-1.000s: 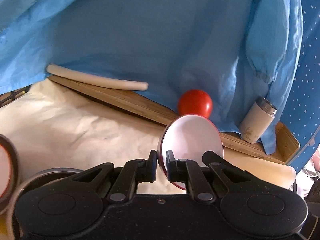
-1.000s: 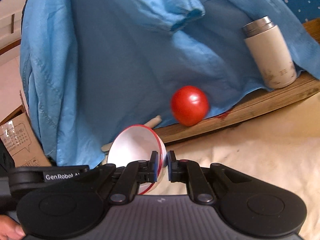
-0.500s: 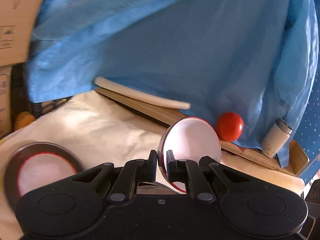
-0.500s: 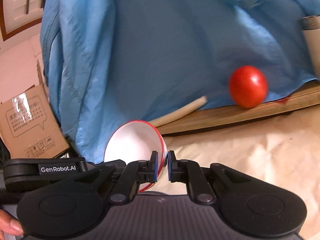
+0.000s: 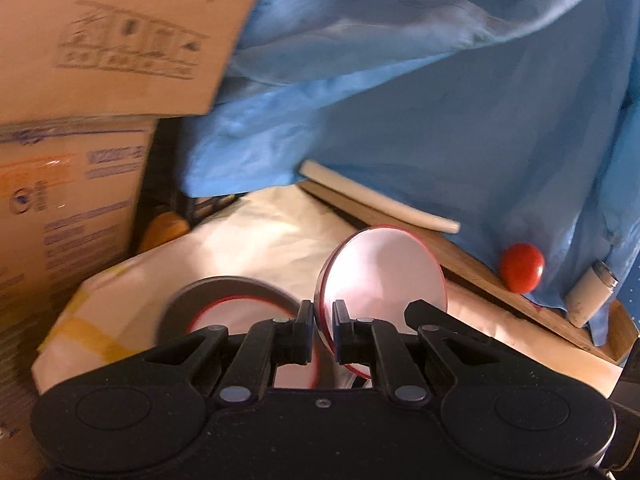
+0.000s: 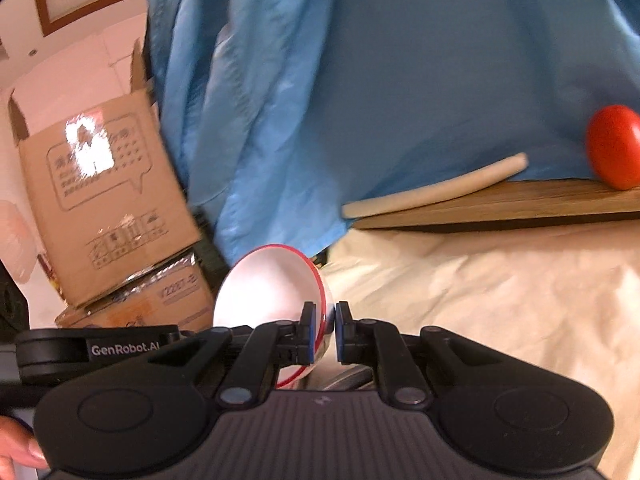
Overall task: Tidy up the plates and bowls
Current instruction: 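Lift the small bowl with both grippers and carry it to the stack, then lower the small bowl into the larger white bowl with both grippers, then open both grippers and pull them back from the bowls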
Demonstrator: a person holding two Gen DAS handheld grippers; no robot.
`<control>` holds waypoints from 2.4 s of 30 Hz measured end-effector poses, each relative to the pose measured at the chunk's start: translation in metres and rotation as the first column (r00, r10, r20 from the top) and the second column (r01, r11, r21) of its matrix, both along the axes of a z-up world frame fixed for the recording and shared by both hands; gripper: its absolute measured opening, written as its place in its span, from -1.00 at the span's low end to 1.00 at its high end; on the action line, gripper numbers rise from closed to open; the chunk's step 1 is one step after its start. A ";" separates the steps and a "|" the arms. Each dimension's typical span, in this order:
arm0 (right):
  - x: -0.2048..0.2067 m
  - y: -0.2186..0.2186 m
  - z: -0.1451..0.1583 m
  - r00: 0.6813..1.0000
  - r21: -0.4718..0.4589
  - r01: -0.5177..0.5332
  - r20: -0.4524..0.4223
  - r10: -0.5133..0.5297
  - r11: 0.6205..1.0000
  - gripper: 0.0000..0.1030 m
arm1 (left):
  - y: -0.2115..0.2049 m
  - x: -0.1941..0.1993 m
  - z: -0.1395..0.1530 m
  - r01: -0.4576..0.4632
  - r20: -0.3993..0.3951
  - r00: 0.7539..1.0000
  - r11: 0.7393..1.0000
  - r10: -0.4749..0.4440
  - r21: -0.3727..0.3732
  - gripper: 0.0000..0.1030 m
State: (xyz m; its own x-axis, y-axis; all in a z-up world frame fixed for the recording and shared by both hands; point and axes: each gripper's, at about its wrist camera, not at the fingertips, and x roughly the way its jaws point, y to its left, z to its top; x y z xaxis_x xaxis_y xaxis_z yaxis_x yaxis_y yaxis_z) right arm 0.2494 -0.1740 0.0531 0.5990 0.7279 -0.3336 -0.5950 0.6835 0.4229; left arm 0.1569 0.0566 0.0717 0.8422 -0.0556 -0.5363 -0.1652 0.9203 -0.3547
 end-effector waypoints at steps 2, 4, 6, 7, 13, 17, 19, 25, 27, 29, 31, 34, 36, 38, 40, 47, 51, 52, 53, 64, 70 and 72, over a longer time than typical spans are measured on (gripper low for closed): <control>-0.002 0.008 -0.002 1.000 -0.015 -0.014 -0.003 0.014 1.000 -0.80 | 0.007 -0.004 -0.003 -0.010 -0.004 1.000 1.000 0.010 -0.006 -0.82; -0.003 0.015 -0.003 1.000 -0.030 -0.026 -0.007 0.026 0.999 -0.80 | 0.015 -0.007 -0.006 -0.018 -0.013 1.000 1.000 0.017 -0.017 -0.82; -0.004 0.021 -0.005 0.999 -0.045 -0.035 -0.011 0.035 0.998 -0.79 | 0.022 -0.011 -0.010 -0.020 -0.029 0.999 0.999 0.019 -0.031 -0.81; -0.005 0.024 -0.005 0.999 -0.054 -0.040 -0.011 0.039 0.998 -0.79 | 0.025 -0.012 -0.012 -0.020 -0.034 0.999 0.999 0.019 -0.037 -0.80; -0.009 0.039 -0.012 0.998 -0.102 -0.061 -0.023 0.059 0.993 -0.80 | 0.038 -0.018 -0.019 -0.023 -0.055 0.998 0.998 0.020 -0.055 -0.78; -0.012 0.048 -0.016 0.998 -0.135 -0.067 -0.027 0.064 0.989 -0.79 | 0.045 -0.019 -0.024 -0.026 -0.067 0.997 0.998 0.022 -0.057 -0.77; -0.012 0.053 -0.016 0.998 -0.147 -0.065 -0.028 0.062 0.987 -0.79 | 0.047 -0.020 -0.027 -0.023 -0.072 0.997 0.998 0.019 -0.064 -0.77; -0.012 0.060 -0.016 0.998 -0.190 -0.067 -0.033 0.061 0.979 -0.79 | 0.053 -0.022 -0.028 -0.013 -0.067 0.998 0.996 0.008 -0.086 -0.73; -0.011 0.062 -0.017 0.997 -0.201 -0.068 -0.036 0.062 0.977 -0.79 | 0.055 -0.023 -0.028 -0.014 -0.063 0.998 0.995 0.008 -0.099 -0.72; -0.012 0.064 -0.018 0.997 -0.212 -0.069 -0.032 0.064 0.975 -0.79 | 0.056 -0.025 -0.028 -0.013 -0.056 0.998 0.994 0.007 -0.106 -0.70; -0.012 0.065 -0.017 0.997 -0.222 -0.073 -0.029 0.068 0.972 -0.79 | 0.055 -0.025 -0.029 -0.010 -0.051 0.999 0.995 0.004 -0.104 -0.70; -0.012 0.067 -0.016 0.997 -0.235 -0.076 -0.030 0.070 0.969 -0.79 | 0.054 -0.024 -0.028 -0.001 -0.049 0.999 0.996 -0.003 -0.087 -0.70; -0.013 0.068 -0.015 0.997 -0.248 -0.075 -0.027 0.071 0.966 -0.79 | 0.053 -0.024 -0.027 0.007 -0.051 0.999 0.998 -0.011 -0.070 -0.69; -0.014 0.069 -0.014 0.997 -0.262 -0.074 -0.023 0.070 0.962 -0.79 | 0.052 -0.024 -0.026 0.015 -0.053 0.998 0.998 -0.018 -0.058 -0.67; -0.014 0.071 -0.013 0.997 -0.276 -0.073 -0.020 0.070 0.958 -0.79 | 0.052 -0.023 -0.025 0.021 -0.057 0.998 0.999 -0.024 -0.048 -0.66; -0.014 0.073 -0.012 0.998 -0.301 -0.068 -0.014 0.067 0.951 -0.78 | 0.053 -0.022 -0.020 0.020 -0.075 0.997 1.000 -0.019 0.005 -0.54; -0.015 0.073 -0.013 0.997 -0.302 -0.074 -0.013 0.073 0.950 -0.77 | 0.056 -0.019 -0.023 0.032 -0.093 0.995 0.999 -0.032 0.002 -0.53; -0.015 0.073 -0.013 0.997 -0.303 -0.074 -0.012 0.074 0.950 -0.75 | 0.056 -0.020 -0.024 0.035 -0.091 0.995 0.999 -0.034 0.007 -0.53; -0.016 0.073 -0.013 0.997 -0.303 -0.075 -0.013 0.074 0.950 -0.75 | 0.056 -0.020 -0.024 0.034 -0.091 0.995 0.999 -0.034 0.006 -0.54; -0.018 0.061 -0.007 0.998 -0.272 -0.059 -0.002 0.061 0.961 -0.54 | 0.059 -0.026 -0.021 0.028 -0.071 0.997 0.999 -0.030 -0.028 -0.38; -0.018 0.048 -0.001 0.999 -0.241 -0.043 0.008 0.047 0.970 0.03 | 0.058 -0.035 -0.013 0.018 -0.041 0.999 0.999 -0.020 -0.036 -0.09; -0.017 0.043 0.001 0.999 -0.222 -0.042 0.005 0.044 0.974 0.35 | 0.057 -0.040 -0.010 -0.001 -0.036 0.999 1.000 0.000 -0.030 0.25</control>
